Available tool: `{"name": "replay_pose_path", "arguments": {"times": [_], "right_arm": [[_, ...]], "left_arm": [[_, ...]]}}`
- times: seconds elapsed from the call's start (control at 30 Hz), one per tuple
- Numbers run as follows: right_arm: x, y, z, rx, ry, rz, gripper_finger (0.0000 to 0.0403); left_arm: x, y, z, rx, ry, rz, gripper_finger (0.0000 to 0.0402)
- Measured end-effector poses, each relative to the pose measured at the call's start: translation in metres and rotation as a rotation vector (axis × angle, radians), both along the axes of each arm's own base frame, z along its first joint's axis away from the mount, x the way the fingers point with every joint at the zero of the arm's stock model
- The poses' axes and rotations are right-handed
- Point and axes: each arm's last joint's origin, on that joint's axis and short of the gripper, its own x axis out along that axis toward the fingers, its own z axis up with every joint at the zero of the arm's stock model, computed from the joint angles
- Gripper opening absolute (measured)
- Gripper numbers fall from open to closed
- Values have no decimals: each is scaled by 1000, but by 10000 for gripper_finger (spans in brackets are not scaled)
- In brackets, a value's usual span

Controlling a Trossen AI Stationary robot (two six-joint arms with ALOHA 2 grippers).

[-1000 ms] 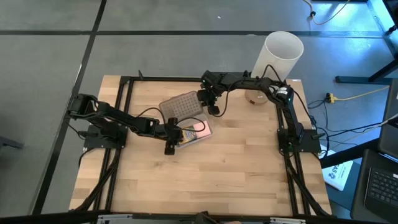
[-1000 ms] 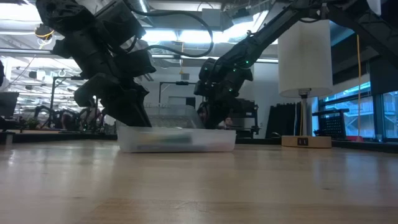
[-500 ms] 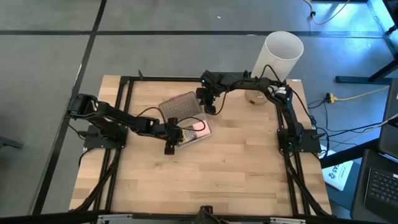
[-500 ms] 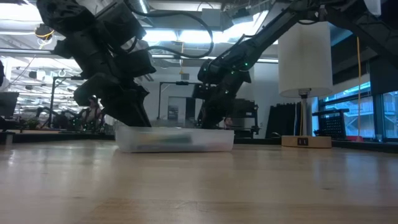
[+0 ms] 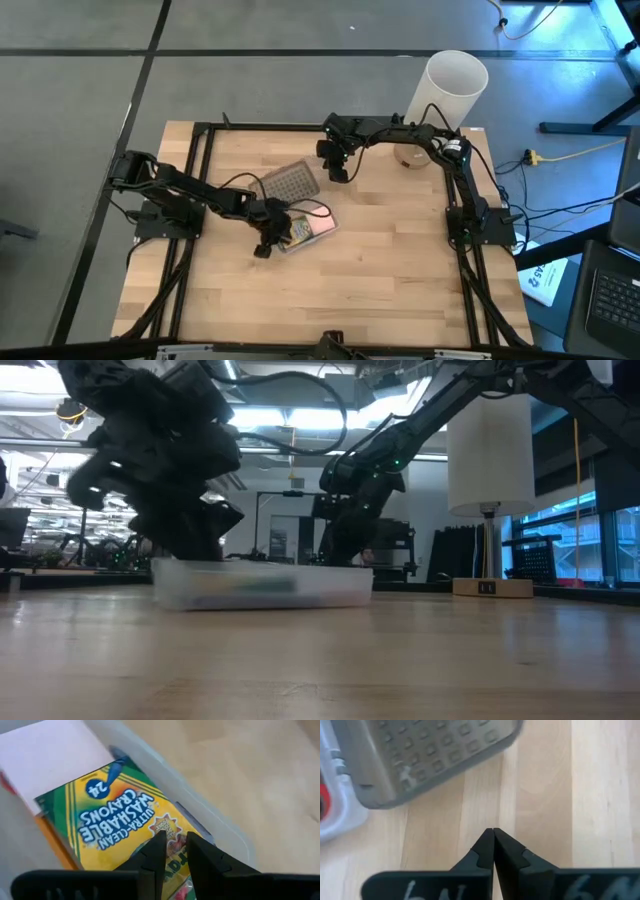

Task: Pack school essentials
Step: Close the black supply box

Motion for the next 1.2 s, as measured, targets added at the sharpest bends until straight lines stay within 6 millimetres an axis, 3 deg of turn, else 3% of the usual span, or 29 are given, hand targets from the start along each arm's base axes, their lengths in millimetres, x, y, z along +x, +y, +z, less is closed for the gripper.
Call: {"name": "replay_pose_path", "arguments": {"times": [0.23, 0.47, 0.7, 1.0, 1.2], "right_arm": [[5, 0, 2, 33, -78, 46, 11], [18, 27, 2, 40, -78, 92, 4], [21, 31, 1, -31, -44, 36, 11], [21, 28, 1, -23, -52, 8, 9], [21, 28, 1, 3, -48, -33, 12]], "left_arm": [[-2, -11, 0, -15, 6, -97, 71], [-3, -13, 2, 1, 1, -100, 71], [-10, -16, 30, 169, 69, -77, 71], [-16, -22, 76, 256, 144, 161, 71], [-41, -13, 89, 279, 262, 587, 71]]}}
